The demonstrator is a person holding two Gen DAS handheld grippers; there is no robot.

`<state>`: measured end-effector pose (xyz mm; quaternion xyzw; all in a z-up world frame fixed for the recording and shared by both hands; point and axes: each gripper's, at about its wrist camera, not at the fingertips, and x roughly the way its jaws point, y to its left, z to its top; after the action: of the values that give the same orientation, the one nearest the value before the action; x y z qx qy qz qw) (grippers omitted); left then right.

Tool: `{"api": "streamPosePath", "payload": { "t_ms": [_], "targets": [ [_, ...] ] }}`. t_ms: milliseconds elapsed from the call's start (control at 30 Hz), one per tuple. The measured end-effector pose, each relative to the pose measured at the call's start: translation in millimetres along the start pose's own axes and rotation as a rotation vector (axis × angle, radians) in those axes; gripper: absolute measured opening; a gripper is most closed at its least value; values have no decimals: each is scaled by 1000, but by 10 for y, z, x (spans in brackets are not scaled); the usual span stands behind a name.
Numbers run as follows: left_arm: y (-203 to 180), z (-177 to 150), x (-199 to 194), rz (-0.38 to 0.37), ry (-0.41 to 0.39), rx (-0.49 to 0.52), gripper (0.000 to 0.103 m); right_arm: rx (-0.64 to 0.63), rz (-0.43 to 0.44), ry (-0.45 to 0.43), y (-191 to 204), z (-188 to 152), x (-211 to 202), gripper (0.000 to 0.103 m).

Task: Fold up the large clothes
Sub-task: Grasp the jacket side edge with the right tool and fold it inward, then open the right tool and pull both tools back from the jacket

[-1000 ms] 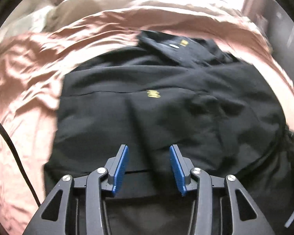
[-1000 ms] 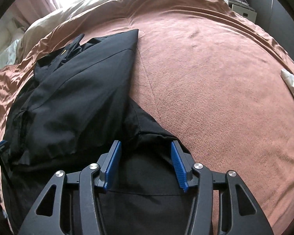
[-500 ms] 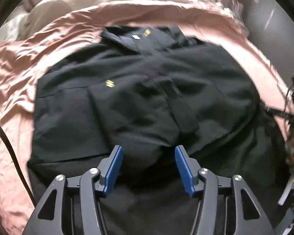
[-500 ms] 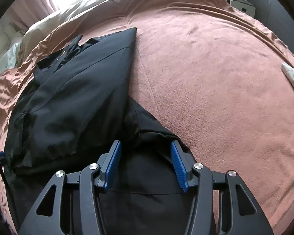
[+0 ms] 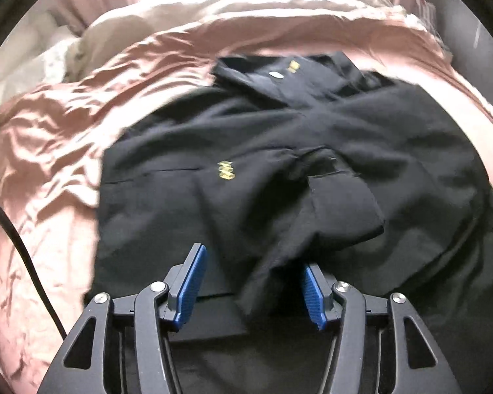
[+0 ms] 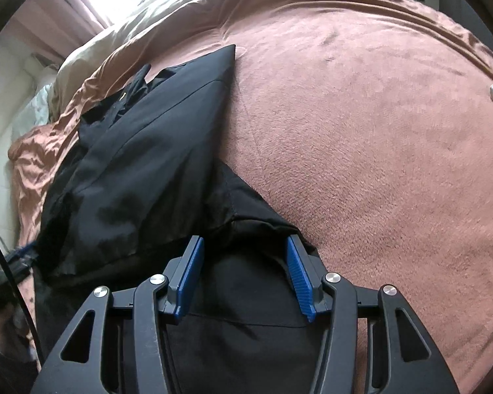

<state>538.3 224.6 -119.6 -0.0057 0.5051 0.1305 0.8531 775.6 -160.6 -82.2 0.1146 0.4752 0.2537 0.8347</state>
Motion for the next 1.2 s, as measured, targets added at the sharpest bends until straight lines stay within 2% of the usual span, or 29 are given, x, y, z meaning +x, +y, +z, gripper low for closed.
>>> {"api": "streamPosePath", "payload": {
  "t_ms": [233, 367, 433, 533, 600, 733, 900, 1067, 1100, 1200],
  "targets": [
    [697, -162, -203, 88, 12, -84, 57, 32, -43, -8, 105, -33, -4, 49],
    [1059, -290, -327, 77, 14, -151, 57, 21, -87, 0, 208, -18, 19, 49],
    [1192, -322, -404, 85, -1, -191, 57, 25, -83, 6, 205, -1, 20, 49],
    [1425, -360, -480, 33, -25, -284, 57, 58, -41, 5, 132, 13, -14, 49],
    [1513, -377, -428, -18, -10, -329, 57, 73, -24, 3, 99, 11, -48, 49],
    [1424, -414, -145, -142, 63, -336, 57, 16, -46, -19, 172, -58, -154, 49],
    [1211, -528, 209, -175, 143, -338, 57, -46, -45, -78, 257, -179, -393, 49],
    [958, -519, 119, -87, 85, -239, 24, -64, -43, -106, 290, -262, -514, 49],
    [947, -501, 91, -77, 78, -226, 12, -64, -43, -111, 295, -278, -532, 49],
    [931, -380, -86, -68, 28, -182, 9, -59, -28, -124, 309, -338, -593, 49]
  ]
}}
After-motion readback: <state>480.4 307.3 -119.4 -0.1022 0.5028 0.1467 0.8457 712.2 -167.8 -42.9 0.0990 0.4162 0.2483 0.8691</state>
